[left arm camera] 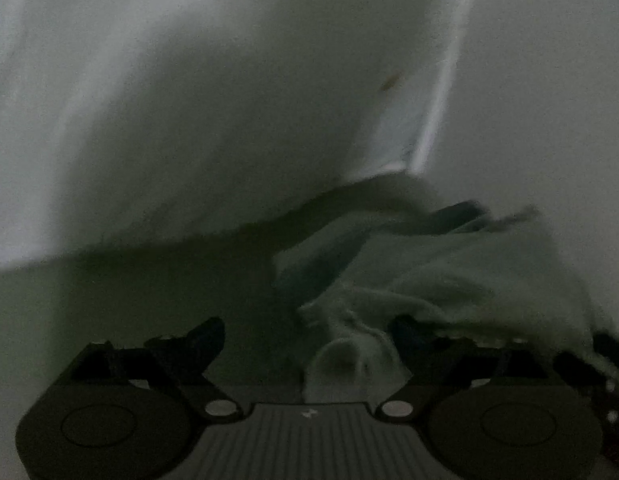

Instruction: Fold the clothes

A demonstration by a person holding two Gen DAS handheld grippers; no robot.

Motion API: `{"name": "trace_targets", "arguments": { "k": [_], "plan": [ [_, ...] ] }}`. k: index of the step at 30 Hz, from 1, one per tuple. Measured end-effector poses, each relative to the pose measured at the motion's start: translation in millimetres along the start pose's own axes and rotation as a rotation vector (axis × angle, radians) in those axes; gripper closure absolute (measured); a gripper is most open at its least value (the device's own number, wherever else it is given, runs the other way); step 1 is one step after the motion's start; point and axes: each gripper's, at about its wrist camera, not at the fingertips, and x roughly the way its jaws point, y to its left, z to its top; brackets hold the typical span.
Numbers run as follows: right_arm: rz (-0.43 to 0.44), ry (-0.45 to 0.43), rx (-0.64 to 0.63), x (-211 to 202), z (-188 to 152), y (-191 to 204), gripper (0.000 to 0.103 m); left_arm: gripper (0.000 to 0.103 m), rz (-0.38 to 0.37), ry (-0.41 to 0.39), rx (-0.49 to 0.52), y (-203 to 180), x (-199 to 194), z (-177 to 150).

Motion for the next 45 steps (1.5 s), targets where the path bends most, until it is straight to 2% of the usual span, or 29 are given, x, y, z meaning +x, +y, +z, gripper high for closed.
{"name": "trace_targets", "arguments": {
  "k": [2, 3, 4, 5, 7, 9, 11, 14, 17, 20, 22, 25, 28, 31, 34, 36, 40, 41, 45],
  "plan": [
    [-0.006, 0.025, -0.016, 5, 0, 2, 0.045, 0.011, -0.008, -0.012, -0.008, 8, -11, 7],
    [-0.006, 0.014, -0.01, -2, 5, 2, 0.04, 0.011, 0.006, -0.038, 0.006, 11, -17, 11],
    [-0.006, 0.003, -0.004, -8, 10, 2, 0.03, 0.011, 0.019, -0.076, 0.033, 12, -26, 16],
    [-0.005, -0.009, 0.002, -15, 14, 3, 0.026, 0.011, 0.009, -0.111, 0.058, 16, -40, 20],
    [0.01, -0.051, 0.047, -31, 23, 3, 0.018, 0.011, -0.03, -0.158, 0.072, 26, -68, 28],
    [0.031, -0.104, 0.071, -50, 34, 9, 0.014, 0.009, -0.093, -0.221, 0.04, 41, -105, 32],
    [0.053, -0.156, 0.094, -68, 45, 15, 0.007, 0.005, -0.119, -0.294, -0.011, 57, -143, 31],
    [0.114, -0.225, 0.08, -101, 52, 36, 0.004, 0.0, -0.122, -0.437, -0.119, 81, -207, 18],
    [0.198, -0.284, 0.061, -129, 54, 62, 0.001, 0.0, -0.122, -0.587, -0.163, 101, -266, -3],
    [0.285, -0.34, 0.053, -150, 58, 93, 0.0, 0.0, -0.103, -0.696, -0.192, 124, -309, -28],
    [0.353, -0.334, 0.047, -160, 55, 115, 0.0, 0.0, -0.073, -0.735, -0.223, 144, -334, -46],
    [0.425, -0.303, 0.021, -165, 50, 161, 0.0, 0.0, -0.006, -0.681, -0.251, 177, -362, -67],
    [0.41, -0.279, 0.027, -179, 35, 214, 0.0, 0.0, 0.031, -0.58, -0.266, 216, -376, -91],
    [0.347, -0.248, 0.034, -204, 18, 270, 0.0, 0.0, 0.029, -0.555, -0.171, 254, -389, -121],
    [0.285, -0.255, 0.053, -227, 3, 330, 0.0, 0.0, 0.047, -0.522, -0.094, 291, -410, -150],
    [0.269, -0.253, 0.072, -242, -7, 366, 0.0, 0.0, 0.046, -0.497, -0.094, 325, -428, -176],
    [0.278, -0.241, 0.105, -282, -32, 435, 0.0, 0.0, -0.001, -0.427, -0.112, 387, -458, -215],
    [0.278, -0.245, 0.1, -295, -39, 450, 0.0, 0.0, 0.008, -0.423, -0.09, 400, -467, -225],
    [0.242, -0.214, 0.066, -340, -58, 501, 0.0, 0.0, 0.136, -0.353, -0.012, 427, -490, -244]
  ]
}}
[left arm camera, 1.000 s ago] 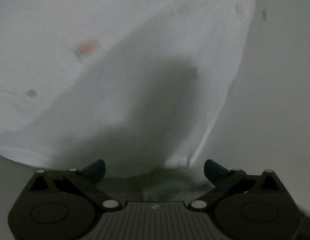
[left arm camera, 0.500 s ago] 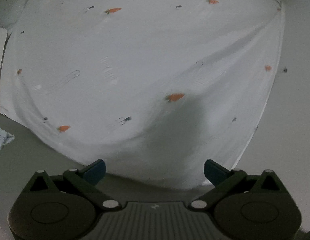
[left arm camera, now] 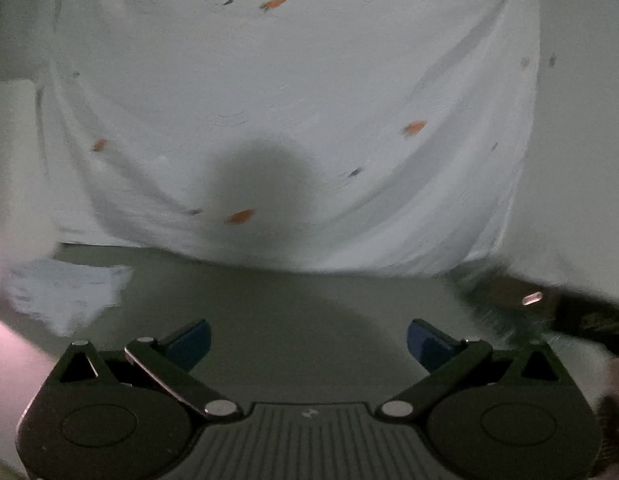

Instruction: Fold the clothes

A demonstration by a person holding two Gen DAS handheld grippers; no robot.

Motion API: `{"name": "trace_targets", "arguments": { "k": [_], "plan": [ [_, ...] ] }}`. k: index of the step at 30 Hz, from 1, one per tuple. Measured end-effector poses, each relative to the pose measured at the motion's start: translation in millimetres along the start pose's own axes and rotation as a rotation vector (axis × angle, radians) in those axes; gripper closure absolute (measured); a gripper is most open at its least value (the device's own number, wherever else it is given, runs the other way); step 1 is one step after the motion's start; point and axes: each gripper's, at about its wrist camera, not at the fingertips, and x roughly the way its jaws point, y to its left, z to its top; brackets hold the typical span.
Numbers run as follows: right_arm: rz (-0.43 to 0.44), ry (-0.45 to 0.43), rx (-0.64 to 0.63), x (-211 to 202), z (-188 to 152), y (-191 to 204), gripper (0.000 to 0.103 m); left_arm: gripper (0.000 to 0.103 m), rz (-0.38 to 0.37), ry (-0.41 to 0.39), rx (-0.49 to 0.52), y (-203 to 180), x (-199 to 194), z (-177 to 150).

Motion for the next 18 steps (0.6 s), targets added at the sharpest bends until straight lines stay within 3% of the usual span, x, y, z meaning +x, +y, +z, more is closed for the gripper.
{"name": "trace_targets", "arguments": {
  "k": [5, 11, 18],
  "plan": [
    [-0.006, 0.129, 0.023, -36, -16, 44, 0.0, 0.0, 0.012, 0.086, -0.065, 35, -19, -8],
    [-0.036, 0.254, -0.021, -45, -43, 69, 0.001, 0.0, 0.037, 0.176, -0.076, 52, -31, -32],
    [-0.09, 0.27, -0.038, -51, -56, 84, 0.001, 0.0, -0.009, 0.24, -0.028, 62, -33, -50]
  ]
}}
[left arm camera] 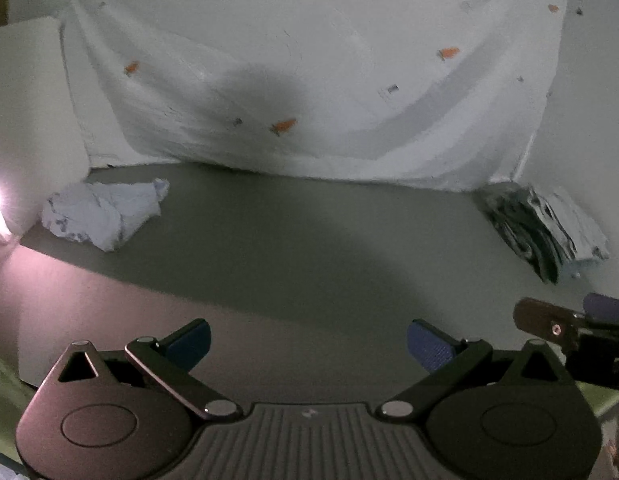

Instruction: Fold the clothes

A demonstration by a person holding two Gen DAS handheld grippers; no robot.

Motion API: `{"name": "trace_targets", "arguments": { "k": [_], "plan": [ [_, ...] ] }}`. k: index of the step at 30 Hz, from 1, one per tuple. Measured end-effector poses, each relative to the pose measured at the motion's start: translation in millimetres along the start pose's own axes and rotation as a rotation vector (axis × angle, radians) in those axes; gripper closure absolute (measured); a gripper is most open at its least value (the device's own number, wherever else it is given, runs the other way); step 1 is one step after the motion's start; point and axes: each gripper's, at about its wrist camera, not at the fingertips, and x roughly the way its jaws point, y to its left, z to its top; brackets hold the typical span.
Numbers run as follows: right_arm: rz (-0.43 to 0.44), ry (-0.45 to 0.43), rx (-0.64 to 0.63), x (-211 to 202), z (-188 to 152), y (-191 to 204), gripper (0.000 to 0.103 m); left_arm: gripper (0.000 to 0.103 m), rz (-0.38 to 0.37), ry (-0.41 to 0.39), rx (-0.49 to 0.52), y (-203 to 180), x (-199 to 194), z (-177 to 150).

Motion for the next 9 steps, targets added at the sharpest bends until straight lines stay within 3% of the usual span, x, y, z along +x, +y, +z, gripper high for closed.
{"name": "trace_targets", "arguments": {
  "k": [9],
  "plan": [
    [0.001, 0.0, -0.014, -7.8, -5.4, 6.4, 0.001, 0.0, 0.001, -0.033, 0.004, 6.1, -7.5, -1.4]
  ]
}}
